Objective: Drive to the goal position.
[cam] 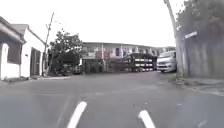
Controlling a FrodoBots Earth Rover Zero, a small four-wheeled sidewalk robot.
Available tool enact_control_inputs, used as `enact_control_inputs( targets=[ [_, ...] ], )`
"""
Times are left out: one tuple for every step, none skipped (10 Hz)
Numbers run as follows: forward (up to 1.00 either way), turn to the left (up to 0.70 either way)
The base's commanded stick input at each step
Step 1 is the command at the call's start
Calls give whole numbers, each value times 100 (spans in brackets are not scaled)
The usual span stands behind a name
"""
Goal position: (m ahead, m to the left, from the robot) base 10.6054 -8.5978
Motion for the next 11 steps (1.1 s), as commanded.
enact_control_inputs(
  targets=[
    [70,32],
    [70,35],
    [70,35],
    [70,35],
    [70,35],
    [70,29],
    [70,20],
    [70,20],
    [70,19],
    [70,18],
    [70,18]
  ],
)
